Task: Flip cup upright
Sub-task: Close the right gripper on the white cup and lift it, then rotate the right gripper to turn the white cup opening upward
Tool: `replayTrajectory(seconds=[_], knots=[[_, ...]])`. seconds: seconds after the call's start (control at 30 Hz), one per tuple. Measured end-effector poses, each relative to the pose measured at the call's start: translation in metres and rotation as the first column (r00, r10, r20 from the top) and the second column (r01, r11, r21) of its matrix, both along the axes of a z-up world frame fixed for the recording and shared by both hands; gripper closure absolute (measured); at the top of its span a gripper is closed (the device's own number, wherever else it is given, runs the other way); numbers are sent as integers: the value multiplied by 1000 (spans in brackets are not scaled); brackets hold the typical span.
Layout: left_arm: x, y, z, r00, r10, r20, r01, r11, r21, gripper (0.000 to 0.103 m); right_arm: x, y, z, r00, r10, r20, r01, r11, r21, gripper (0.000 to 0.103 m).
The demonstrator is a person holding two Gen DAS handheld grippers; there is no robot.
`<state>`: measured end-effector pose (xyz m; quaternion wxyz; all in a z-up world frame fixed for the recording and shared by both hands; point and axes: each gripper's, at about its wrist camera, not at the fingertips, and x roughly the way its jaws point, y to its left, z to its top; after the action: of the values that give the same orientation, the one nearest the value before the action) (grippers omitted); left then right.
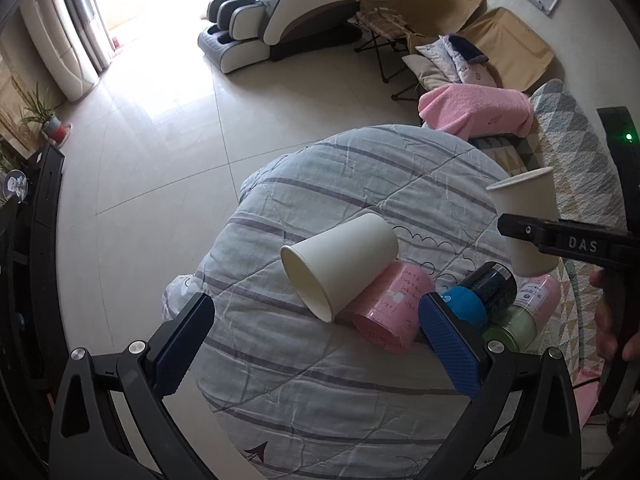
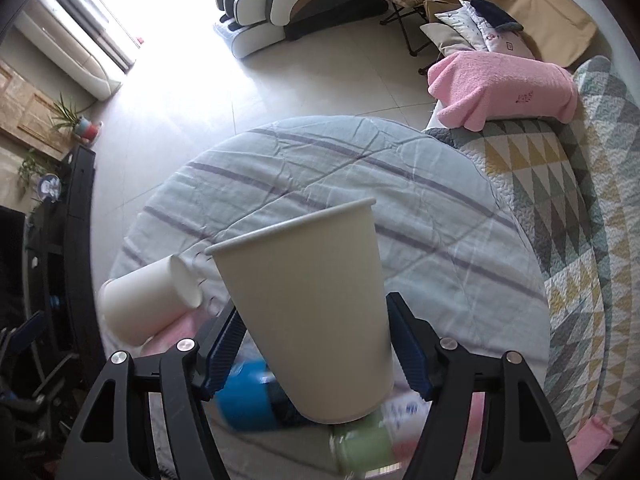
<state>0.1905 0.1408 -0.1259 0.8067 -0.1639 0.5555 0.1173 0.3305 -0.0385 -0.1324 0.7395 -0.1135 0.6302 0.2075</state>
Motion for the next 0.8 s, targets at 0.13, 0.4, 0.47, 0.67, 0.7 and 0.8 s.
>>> replayTrajectory(seconds=[0.13,0.4,0.47,0.67,0.7,0.8], knots=[[-10,-9,13,999,-22,41,22,1000,7,0,-32,-14,22,1000,-28,0,28,999,34,33],[-41,-33,20,996,-73,50,73,997,20,0,-110,-52,9,990,-112,-90,116,993,35,33],[-49,-41,17,995,-89,40,88,996,21,0,-127,-60,-1,985,-124,-122,130,991,42,33],[-76,-65,1,990,-142,-12,143,989,31,0,-173,-69,-40,971,-149,-185,160,986,43,33],[-81,-68,-1,988,-150,-20,151,988,33,0,-179,-69,-46,970,-151,-191,163,985,48,33],[-92,-78,-10,985,-163,-48,165,986,32,0,-190,-71,-63,962,-176,-209,193,979,64,33]])
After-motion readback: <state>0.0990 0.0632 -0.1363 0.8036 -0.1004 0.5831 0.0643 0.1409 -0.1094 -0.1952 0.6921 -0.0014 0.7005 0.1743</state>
